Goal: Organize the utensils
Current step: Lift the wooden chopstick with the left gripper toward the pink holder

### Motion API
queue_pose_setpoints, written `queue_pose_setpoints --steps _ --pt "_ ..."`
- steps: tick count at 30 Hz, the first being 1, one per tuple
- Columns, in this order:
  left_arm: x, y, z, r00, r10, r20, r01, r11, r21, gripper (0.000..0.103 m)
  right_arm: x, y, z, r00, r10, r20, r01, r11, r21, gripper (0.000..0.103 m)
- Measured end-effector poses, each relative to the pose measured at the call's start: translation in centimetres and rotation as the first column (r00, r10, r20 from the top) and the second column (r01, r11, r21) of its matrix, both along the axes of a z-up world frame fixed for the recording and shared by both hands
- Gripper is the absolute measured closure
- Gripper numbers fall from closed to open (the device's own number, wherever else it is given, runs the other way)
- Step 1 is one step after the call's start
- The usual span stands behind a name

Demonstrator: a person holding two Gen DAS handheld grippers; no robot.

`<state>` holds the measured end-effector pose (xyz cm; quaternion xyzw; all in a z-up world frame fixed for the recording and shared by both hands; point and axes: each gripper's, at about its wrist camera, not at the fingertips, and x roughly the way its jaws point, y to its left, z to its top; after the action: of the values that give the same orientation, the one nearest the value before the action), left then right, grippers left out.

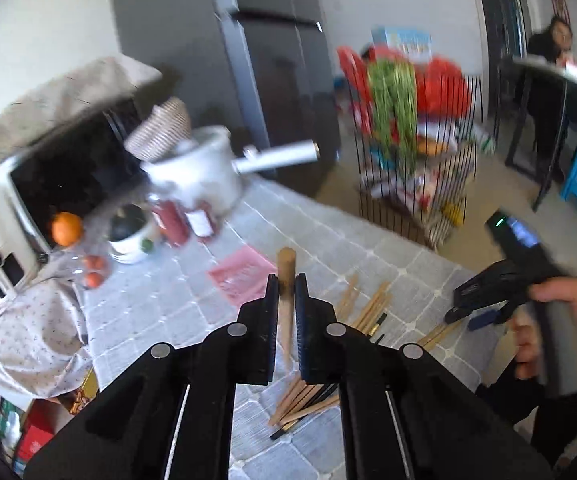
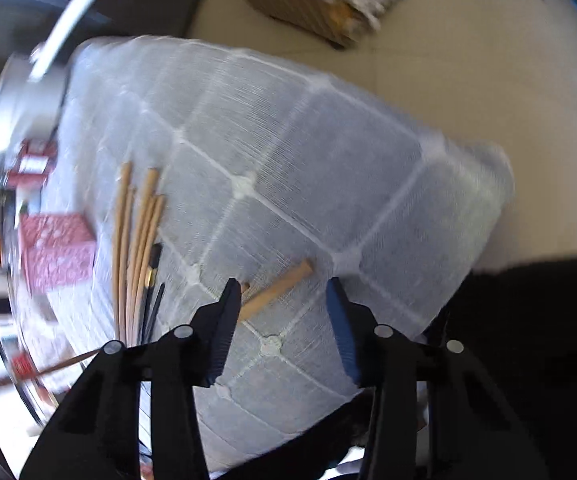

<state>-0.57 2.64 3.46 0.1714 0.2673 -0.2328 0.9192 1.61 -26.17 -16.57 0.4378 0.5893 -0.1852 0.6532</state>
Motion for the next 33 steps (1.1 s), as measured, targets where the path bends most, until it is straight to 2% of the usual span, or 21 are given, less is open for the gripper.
queue_pose_setpoints --steps 5,7,9,10,14,16,19,23,26,29,32,33 --pt "-2.9 3.5 2.1 0.998 0.022 0.066 -0.016 0.997 -0.079 0.096 -0.1 0.0 -0.3 0.99 -0.137 -0.042 0.137 0.991 0.002 0.06" --pt "-3.6 4.6 2.4 0.996 0.034 0.077 -0.025 0.993 -0.112 0.096 -0.1 0.1 -0.2 0.984 -0.166 -0.068 0.164 0.986 -0.024 0.067" --pt "-3.7 5.3 2.5 0.996 0.044 0.078 -0.033 0.99 -0.135 0.096 0.1 0.8 0.1 0.985 -0.154 -0.083 0.147 0.986 -0.079 0.074" --pt "-3.8 5.8 2.5 0.996 0.052 0.076 -0.04 0.988 -0.151 0.096 0.4 1.3 0.2 0.989 -0.127 -0.077 0.119 0.988 -0.095 0.082" --pt "-3.7 7.1 2.2 0.996 0.072 0.053 -0.06 0.977 -0.202 0.096 1.8 3.9 0.4 0.993 -0.043 -0.113 0.016 0.973 -0.23 0.083" --pt "-3.5 7.7 2.1 0.995 0.094 0.045 -0.082 0.971 -0.224 0.096 2.2 4.3 0.5 0.995 -0.036 -0.095 0.013 0.972 -0.233 0.085" --pt "-3.1 8.7 1.7 0.993 0.114 0.018 -0.106 0.962 -0.252 0.096 2.5 4.8 0.5 0.999 -0.013 -0.042 0.004 0.98 -0.201 0.094" --pt "-2.5 9.8 1.3 0.991 0.129 -0.028 -0.131 0.944 -0.302 0.096 2.5 5.4 1.4 0.999 0.016 0.051 -0.007 0.987 -0.162 0.095" --pt "-2.0 10.8 1.2 0.987 0.146 -0.065 -0.16 0.924 -0.347 0.096 3.0 6.0 2.9 0.987 0.08 0.138 -0.057 0.985 -0.16 0.095" --pt "-1.5 11.2 1.2 0.983 0.16 -0.093 -0.183 0.913 -0.365 0.096 3.3 6.8 5.4 0.954 0.193 0.23 -0.146 0.968 -0.206 0.096" --pt "-1.0 11.2 0.9 0.977 0.172 -0.123 -0.206 0.904 -0.374 0.096 2.8 7.5 7.4 0.92 0.261 0.292 -0.204 0.955 -0.214 0.096" --pt "-0.8 11.2 0.8 0.976 0.177 -0.13 -0.213 0.902 -0.376 0.096 2.6 8.0 8.5 0.897 0.298 0.326 -0.229 0.945 -0.234 0.096"
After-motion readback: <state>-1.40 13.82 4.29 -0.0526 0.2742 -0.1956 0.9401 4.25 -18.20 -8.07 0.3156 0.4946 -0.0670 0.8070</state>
